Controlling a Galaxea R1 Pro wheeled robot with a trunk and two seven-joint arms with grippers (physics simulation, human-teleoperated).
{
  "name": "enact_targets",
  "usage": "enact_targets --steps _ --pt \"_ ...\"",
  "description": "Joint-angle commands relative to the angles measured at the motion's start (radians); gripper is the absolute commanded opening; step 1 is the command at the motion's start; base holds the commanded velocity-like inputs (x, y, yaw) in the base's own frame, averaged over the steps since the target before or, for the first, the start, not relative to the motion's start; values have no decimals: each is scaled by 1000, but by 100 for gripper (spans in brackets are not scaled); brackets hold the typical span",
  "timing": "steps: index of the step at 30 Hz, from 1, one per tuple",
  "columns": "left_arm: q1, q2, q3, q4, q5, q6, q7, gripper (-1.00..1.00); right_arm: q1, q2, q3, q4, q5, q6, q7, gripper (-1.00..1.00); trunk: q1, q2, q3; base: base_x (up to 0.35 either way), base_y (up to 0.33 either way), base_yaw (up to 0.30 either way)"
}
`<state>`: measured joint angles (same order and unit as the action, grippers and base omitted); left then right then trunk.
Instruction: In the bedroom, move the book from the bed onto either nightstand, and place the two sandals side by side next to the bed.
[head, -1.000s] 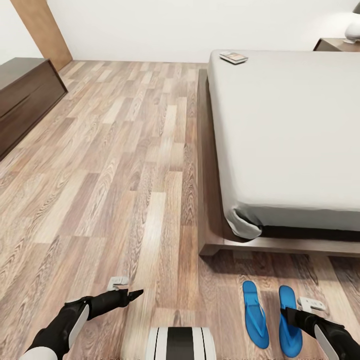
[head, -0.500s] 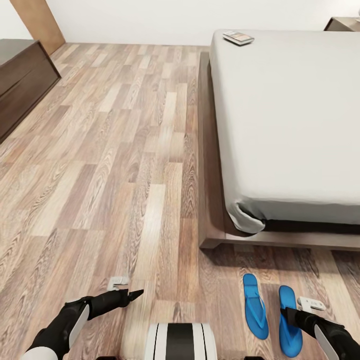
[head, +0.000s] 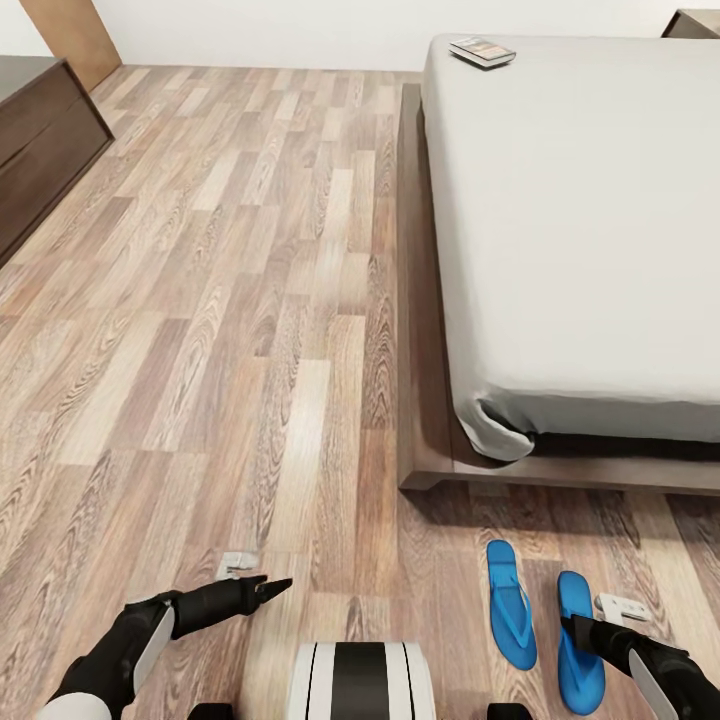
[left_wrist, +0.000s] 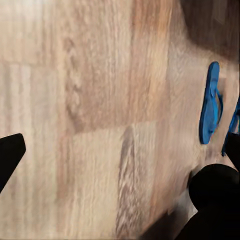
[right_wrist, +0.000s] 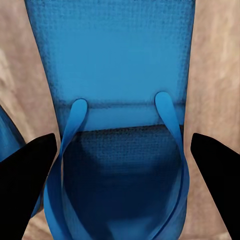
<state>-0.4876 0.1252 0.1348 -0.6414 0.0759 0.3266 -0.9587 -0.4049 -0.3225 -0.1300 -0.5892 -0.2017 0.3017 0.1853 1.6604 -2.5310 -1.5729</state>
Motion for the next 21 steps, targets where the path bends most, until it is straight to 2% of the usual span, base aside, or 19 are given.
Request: enact_targets --steps 1,2,4,6,10,14,21 --pt "0 2 5 -14 6 21 -53 100 0 0 -4 -1 -5 7 5 -100 0 0 -1 0 0 0" --pt "0 3 7 -26 6 32 -73 100 0 0 -4 -1 -5 7 5 -100 0 0 -1 0 0 0" --pt "0 8 19 -168 10 168 -161 100 0 0 -4 -1 -6 7 4 -100 0 0 -1 0 0 0" --pt "0 4 38 -245 30 251 -209 100 0 0 -4 -1 -5 7 4 -100 0 0 -1 0 0 0" --pt "0 -13 49 -274 38 278 -227 100 0 0 -4 -1 -6 7 3 -100 0 0 -1 0 0 0" --pt "3 -15 51 -277 39 281 -227 100 0 0 -4 -1 -5 7 4 -100 0 0 -1 3 0 0" --pt "4 -20 52 -278 39 282 -208 100 0 0 -4 -1 -5 6 5 -100 0 0 -1 119 0 0"
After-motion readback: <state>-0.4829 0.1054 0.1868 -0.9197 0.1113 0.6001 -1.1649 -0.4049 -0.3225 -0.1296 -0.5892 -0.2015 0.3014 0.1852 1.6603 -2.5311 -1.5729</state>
